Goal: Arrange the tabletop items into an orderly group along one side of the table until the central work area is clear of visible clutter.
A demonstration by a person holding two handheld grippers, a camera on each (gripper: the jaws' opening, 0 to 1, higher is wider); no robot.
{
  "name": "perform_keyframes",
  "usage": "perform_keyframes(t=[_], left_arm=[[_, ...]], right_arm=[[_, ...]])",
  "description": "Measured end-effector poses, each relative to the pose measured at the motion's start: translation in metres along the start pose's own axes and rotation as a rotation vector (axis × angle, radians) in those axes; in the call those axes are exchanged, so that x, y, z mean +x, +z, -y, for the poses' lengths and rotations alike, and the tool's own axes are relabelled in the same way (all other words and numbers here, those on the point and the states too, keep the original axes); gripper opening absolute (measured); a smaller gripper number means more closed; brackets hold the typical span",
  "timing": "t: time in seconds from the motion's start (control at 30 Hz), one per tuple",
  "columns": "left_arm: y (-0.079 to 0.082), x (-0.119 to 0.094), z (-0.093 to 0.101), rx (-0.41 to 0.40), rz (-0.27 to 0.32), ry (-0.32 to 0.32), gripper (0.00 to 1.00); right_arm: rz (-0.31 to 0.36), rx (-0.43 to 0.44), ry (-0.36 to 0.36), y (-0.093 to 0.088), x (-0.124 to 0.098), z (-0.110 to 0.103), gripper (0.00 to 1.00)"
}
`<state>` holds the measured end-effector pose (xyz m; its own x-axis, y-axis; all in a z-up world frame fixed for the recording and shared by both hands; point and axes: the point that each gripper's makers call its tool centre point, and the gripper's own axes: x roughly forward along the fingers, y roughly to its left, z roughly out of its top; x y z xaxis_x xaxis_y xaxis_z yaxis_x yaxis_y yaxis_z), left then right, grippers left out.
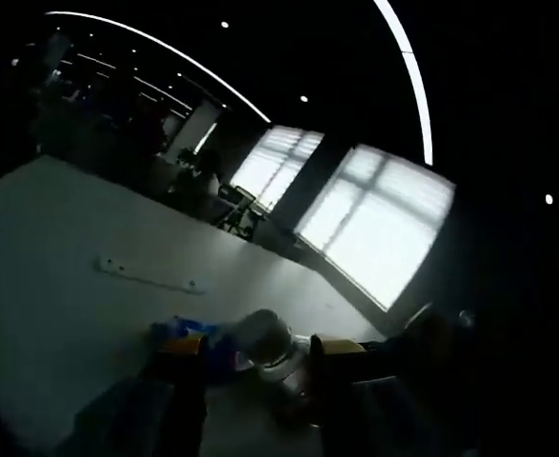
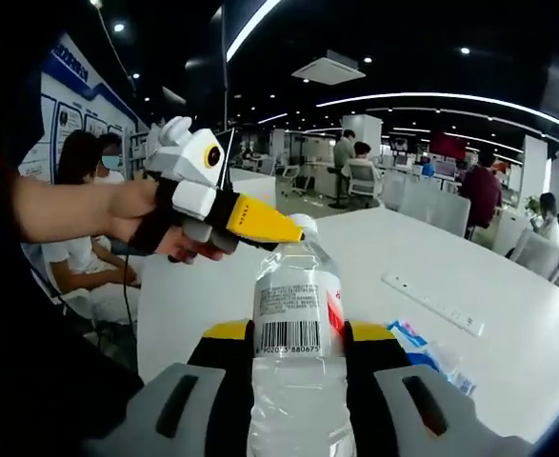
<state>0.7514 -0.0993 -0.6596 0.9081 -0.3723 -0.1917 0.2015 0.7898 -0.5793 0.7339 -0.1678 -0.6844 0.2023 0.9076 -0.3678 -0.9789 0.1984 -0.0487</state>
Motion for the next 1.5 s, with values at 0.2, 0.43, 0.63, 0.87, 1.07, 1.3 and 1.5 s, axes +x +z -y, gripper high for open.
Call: perform_keyframes(t=[0.2,0.43,0.63,0.87,1.07,1.3,1.5], left_arm=[[0.008,0.0,0.006,-0.051,0.031,-0.031,0.38],[0.013,0.0,0.013,-0.082,0.06,-0.052,0.34],[0.017,0.0,0.012,-0.107,0.081,-0.044,0.32],[0.023,0.001,0.016,-0.13,0.116,-0.044,0.28],[0.023,0.003,0.015,-0.114,0.108,-0.034,0.27],[0.015,0.004,0.019,-0.054,0.078,-0.013,0.23],[0.008,0.006,0.02,0.013,0.039,0.006,0.23]], right_arm=[[0.035,0.017,0.002,0.009,0.002,-0.003,0.3],[0.063,0.028,0.008,0.018,0.006,-0.007,0.3],[0.076,0.047,0.012,0.02,0.007,-0.009,0.3],[0.094,0.077,0.012,0.021,0.005,-0.009,0.3],[0.089,0.088,0.013,0.016,0.004,-0.009,0.31],[0.061,0.106,0.024,-0.001,0.009,-0.012,0.31],[0.035,0.112,0.033,-0.013,0.012,-0.013,0.32]])
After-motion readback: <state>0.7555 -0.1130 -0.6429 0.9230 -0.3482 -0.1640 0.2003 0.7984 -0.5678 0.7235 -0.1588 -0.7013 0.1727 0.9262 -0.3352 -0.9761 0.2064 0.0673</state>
